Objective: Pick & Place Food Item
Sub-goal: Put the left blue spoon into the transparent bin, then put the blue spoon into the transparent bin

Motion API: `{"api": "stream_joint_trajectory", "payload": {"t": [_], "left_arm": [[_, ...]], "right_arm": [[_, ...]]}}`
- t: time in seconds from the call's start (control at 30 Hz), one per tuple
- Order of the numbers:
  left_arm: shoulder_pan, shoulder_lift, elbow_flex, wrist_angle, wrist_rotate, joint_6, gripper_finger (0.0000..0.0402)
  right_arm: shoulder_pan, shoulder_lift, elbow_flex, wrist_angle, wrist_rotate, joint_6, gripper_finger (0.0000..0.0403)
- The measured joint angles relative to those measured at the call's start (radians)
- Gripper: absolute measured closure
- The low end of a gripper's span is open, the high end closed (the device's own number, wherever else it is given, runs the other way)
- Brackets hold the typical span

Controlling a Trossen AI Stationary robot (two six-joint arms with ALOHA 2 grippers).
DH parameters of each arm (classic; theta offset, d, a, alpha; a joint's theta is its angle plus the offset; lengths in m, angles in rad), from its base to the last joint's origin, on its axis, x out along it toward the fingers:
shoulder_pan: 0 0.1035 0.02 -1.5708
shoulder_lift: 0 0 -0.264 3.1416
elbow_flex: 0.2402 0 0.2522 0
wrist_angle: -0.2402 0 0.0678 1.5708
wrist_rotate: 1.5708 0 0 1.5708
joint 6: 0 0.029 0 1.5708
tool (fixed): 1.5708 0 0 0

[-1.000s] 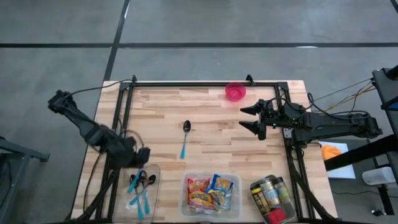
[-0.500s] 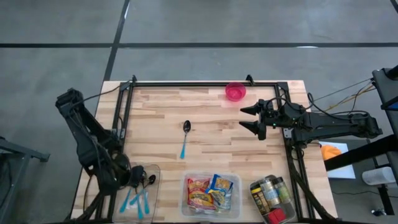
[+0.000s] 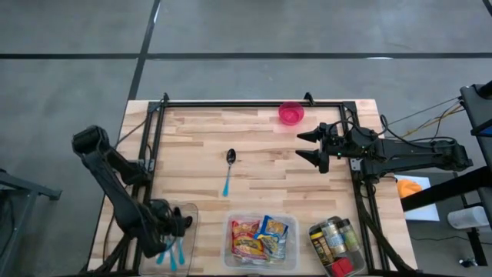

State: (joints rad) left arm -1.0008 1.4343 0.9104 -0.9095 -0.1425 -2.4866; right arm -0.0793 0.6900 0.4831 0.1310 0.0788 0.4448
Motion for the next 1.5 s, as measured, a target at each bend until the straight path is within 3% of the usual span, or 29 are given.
{"api": "stream_joint_trajectory", "payload": {"t": [0.17,0.47,0.8,1.0,1.37,1.5], "left_arm": [[0.000,0.073,0.000,0.043,0.000,0.003,0.0396],[0.001,0.086,0.000,0.056,-0.013,0.003,0.0386],[0.001,0.086,0.000,0.056,-0.016,0.003,0.0271],[0.001,0.082,0.000,0.057,-0.015,0.003,0.0240],[0.003,-0.174,0.001,0.063,-0.028,0.041,0.0238],[0.007,-0.287,0.002,0.071,-0.084,0.055,0.0238]], "right_arm": [[0.000,0.000,0.000,0.000,0.000,0.000,0.0022],[0.000,0.000,0.000,0.000,0.000,0.000,0.0022],[0.000,0.000,0.000,0.000,0.000,0.000,0.0022],[0.000,0.000,0.000,0.000,0.000,0.000,0.0022],[0.000,0.000,0.000,0.000,0.000,0.000,0.0022],[0.000,0.000,0.000,0.000,0.000,0.000,0.0022]]}}
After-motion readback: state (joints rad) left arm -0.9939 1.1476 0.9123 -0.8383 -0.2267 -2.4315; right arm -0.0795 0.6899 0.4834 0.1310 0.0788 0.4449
